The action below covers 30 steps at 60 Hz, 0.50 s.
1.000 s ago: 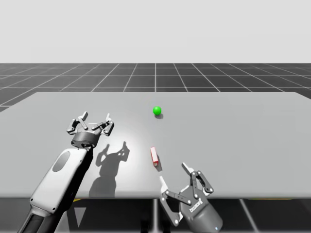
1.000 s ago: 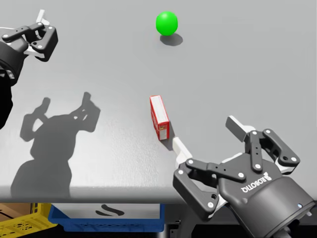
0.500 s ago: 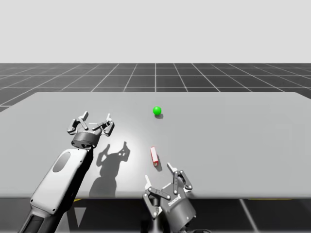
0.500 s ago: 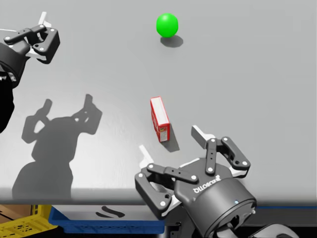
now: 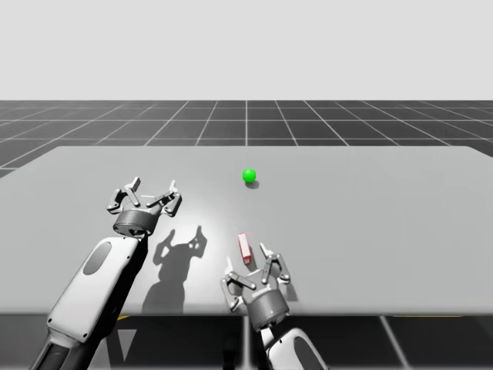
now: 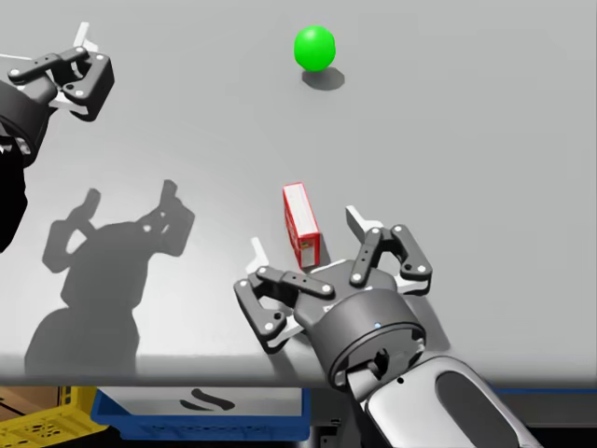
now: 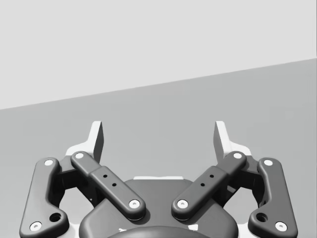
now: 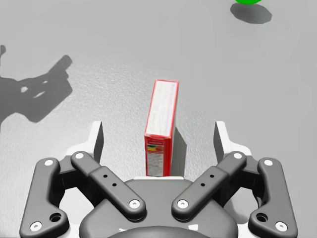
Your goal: Watch the red light. When it turns green, pick up the object.
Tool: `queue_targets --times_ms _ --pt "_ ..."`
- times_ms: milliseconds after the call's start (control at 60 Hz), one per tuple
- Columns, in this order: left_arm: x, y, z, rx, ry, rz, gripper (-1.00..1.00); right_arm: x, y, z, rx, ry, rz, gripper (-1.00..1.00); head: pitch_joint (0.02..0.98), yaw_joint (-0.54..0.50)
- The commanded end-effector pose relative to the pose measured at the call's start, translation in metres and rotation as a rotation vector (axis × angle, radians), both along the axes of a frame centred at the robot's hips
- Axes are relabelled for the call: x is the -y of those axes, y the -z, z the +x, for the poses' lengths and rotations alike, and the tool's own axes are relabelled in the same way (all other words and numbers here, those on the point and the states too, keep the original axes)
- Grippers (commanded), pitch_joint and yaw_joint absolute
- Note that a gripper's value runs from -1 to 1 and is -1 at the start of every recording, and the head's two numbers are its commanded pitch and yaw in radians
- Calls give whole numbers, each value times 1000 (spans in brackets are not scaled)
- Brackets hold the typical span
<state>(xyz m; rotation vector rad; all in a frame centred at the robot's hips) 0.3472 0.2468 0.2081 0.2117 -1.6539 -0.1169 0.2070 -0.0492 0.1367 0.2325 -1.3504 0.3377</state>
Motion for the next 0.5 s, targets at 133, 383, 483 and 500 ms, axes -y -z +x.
queue_targets --times_ms 133,383,483,500 --pt "2 1 -1 -4 5 0 -1000 -9 7 17 -68 14 -29 -1000 921 12" --pt "2 0 -1 -2 6 1 -1000 -3 15 18 -85 19 -87 44 916 7" --pt "2 0 -1 -1 5 0 -1000 -2 16 18 -79 35 -91 1000 914 7" --pt "2 0 -1 -1 5 0 -1000 -2 16 18 -85 39 -89 1000 913 6"
